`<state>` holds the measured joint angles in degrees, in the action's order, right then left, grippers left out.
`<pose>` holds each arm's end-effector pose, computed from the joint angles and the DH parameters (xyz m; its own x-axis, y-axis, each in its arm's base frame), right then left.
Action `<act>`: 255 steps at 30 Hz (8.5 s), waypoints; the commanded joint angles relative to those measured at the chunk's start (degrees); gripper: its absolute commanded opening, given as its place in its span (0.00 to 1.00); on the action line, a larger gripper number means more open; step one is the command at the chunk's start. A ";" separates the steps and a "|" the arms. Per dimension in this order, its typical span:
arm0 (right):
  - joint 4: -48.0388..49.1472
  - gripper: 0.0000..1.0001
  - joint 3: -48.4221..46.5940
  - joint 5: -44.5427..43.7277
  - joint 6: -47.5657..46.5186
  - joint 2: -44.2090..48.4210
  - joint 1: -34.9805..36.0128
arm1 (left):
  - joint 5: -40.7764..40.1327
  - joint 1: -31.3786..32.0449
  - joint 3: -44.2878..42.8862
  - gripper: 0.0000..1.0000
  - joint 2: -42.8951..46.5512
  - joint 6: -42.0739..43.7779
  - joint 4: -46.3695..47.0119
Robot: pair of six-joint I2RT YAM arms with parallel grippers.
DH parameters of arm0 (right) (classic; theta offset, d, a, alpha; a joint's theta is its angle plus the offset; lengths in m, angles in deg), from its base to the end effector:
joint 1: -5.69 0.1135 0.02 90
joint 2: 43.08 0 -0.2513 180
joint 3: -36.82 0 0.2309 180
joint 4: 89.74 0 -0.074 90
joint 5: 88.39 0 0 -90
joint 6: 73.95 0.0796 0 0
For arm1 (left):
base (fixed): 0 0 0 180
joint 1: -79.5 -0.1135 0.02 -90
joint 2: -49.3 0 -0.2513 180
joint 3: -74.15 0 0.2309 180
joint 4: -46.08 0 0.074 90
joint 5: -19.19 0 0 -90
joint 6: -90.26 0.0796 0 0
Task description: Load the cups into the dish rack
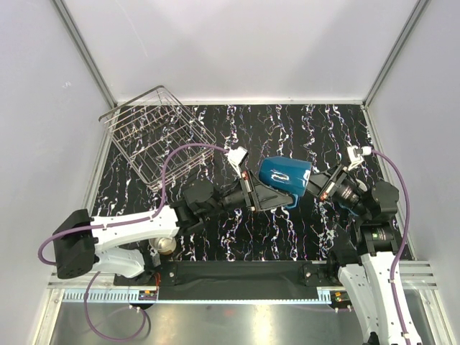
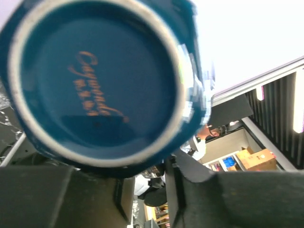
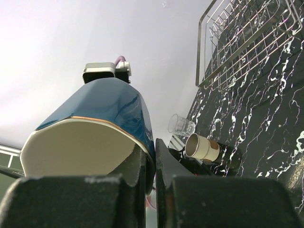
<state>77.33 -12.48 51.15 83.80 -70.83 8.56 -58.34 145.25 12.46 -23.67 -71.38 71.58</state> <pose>0.1334 0.0673 0.3342 -0.6688 0.5678 -0.4799 -0.4353 0.2242 0.8719 0.1157 -0.2987 0.3459 -0.8947 -0.2700 -0.3557 0.4033 -0.1464 -0.9033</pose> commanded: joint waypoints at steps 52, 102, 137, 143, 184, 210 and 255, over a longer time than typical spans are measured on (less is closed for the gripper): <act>-34.29 0.74 -9.80 -14.64 -22.48 1.03 0.55 | -19.93 -13.97 -10.23 0.00 21.11 31.46 -54.85; -40.63 0.76 -12.96 -17.81 -24.33 -1.17 0.55 | -37.16 -51.87 -42.92 0.00 -39.34 48.79 -55.49; -42.03 0.76 -12.96 -19.21 -23.01 -1.17 0.55 | -36.64 -50.29 -44.60 0.73 -43.84 43.86 -60.15; -44.66 0.76 -15.06 -20.71 -25.38 -2.57 0.55 | -35.59 -50.29 -44.60 0.77 -40.95 42.55 -62.43; -57.86 0.86 -41.70 -62.64 -41.03 -55.47 -13.16 | 18.29 -37.37 -35.46 0.53 -23.09 37.36 -54.35; -47.31 0.44 -32.04 -60.70 -38.13 -66.65 -13.25 | 20.84 -37.98 -35.46 0.52 -22.83 35.52 -53.39; 11.27 0.00 -32.48 3.19 28.37 -35.10 -10.88 | 45.19 -32.54 -16.65 0.99 -18.00 6.77 26.67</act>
<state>74.36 -46.49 49.79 99.56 -109.45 -3.96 -14.38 111.96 -4.96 -43.75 -63.88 88.21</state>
